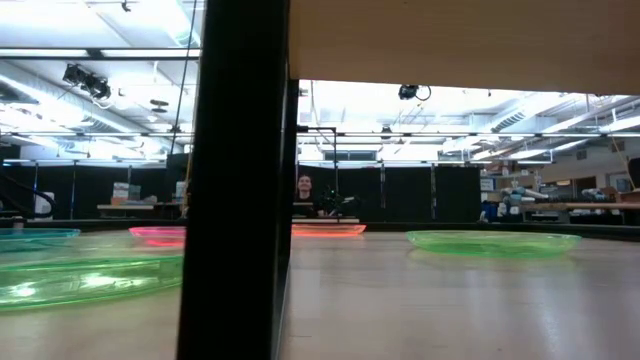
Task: Place and stack plates onto a shelf
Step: Put the top pink plate on the shelf
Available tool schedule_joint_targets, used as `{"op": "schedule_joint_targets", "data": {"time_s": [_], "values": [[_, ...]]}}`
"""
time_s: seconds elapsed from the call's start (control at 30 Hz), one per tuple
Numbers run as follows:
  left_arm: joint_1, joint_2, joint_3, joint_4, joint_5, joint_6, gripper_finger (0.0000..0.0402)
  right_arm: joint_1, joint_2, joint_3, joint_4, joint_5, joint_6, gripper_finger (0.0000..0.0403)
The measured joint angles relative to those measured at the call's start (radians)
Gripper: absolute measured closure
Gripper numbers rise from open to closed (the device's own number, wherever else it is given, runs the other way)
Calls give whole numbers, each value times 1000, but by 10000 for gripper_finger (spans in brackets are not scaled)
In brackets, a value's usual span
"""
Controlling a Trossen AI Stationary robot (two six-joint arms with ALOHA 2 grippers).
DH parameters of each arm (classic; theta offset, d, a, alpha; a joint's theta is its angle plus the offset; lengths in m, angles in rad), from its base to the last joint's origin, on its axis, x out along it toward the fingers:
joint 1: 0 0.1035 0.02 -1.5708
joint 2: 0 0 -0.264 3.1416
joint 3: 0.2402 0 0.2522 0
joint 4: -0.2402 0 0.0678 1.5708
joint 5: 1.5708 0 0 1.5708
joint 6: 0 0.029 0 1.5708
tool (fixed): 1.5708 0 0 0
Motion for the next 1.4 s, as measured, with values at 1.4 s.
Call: {"op": "schedule_joint_targets", "data": {"time_s": [1.4], "values": [[-139,196,0,158,162,-62,393,0,0,0,0,0,0,270]]}}
